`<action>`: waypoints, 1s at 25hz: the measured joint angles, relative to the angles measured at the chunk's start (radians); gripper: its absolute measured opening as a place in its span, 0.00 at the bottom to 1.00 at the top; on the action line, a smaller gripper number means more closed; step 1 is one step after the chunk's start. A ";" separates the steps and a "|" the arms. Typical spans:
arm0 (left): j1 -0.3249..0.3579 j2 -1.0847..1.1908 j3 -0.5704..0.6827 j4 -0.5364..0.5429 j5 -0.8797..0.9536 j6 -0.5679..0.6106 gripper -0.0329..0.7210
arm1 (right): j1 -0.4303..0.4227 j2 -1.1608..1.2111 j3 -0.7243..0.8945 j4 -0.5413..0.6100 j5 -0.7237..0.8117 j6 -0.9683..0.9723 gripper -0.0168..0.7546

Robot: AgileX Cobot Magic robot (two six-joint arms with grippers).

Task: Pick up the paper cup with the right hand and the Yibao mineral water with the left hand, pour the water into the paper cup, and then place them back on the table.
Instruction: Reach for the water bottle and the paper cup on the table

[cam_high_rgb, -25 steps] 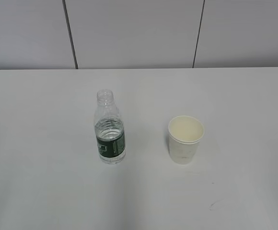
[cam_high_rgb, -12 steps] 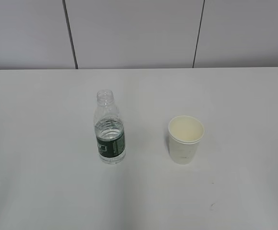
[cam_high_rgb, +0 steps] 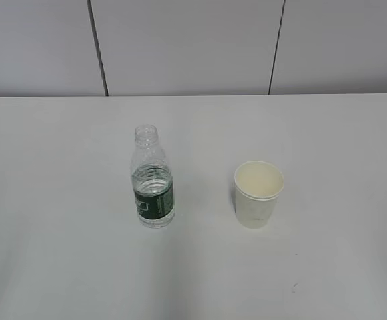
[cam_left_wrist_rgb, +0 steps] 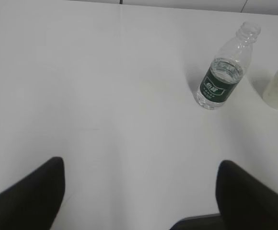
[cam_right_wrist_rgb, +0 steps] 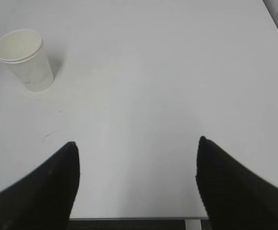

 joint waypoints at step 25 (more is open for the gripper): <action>0.000 0.000 -0.018 0.000 -0.089 0.001 0.80 | 0.000 0.000 -0.011 0.000 -0.019 0.002 0.79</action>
